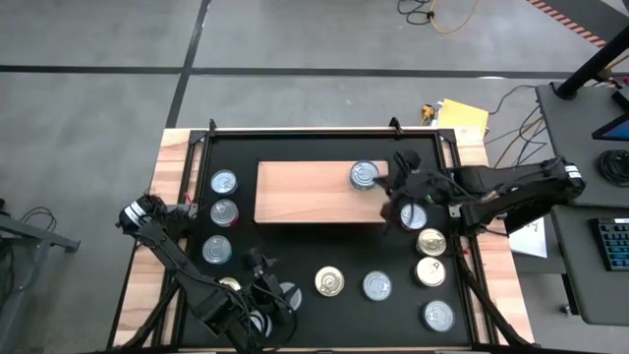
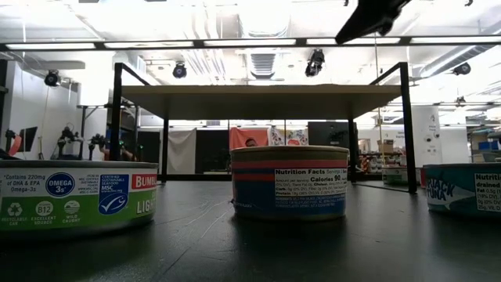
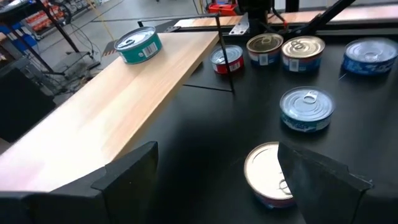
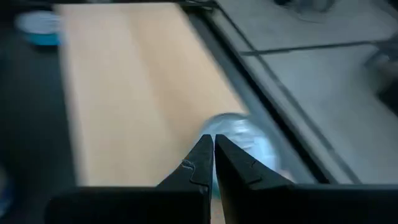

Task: Stack canned seafood by type on shelf
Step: Put the light blue tuna can on the shelf

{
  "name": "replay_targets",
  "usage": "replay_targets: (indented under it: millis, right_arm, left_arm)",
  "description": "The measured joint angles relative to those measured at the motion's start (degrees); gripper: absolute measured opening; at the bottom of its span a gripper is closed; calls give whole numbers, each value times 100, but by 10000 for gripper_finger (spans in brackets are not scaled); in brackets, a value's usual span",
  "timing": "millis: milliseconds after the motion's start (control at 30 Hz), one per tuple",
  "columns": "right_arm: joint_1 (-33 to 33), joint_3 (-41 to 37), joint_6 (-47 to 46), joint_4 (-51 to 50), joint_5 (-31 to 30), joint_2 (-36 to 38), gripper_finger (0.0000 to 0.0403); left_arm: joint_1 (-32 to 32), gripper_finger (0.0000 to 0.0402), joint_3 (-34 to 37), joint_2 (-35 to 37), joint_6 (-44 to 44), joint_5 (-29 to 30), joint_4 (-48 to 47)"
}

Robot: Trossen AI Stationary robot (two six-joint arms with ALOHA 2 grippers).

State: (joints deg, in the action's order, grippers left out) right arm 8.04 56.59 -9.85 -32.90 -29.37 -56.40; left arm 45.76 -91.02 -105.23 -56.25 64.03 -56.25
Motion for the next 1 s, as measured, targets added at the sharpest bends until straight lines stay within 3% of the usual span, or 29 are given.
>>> replay_targets:
  millis: [333, 567, 867, 1000]
  right_arm:
    - [1631, -233, -883, 64, -173, 50, 9]
    - [2552, -229, -1235, 62, -868, -154, 9]
    - [3422, -233, -1874, 61, -964, -590, 9]
    - [3710, -233, -2045, 62, -959, -836, 9]
  left_arm:
    - [-50, 315, 0, 0, 30, -3, 227]
    - [-93, 315, 0, 0, 7, -62, 619]
    - [-136, 315, 0, 0, 378, -744, 1339]
    - [-136, 315, 0, 0, 418, -1348, 1520]
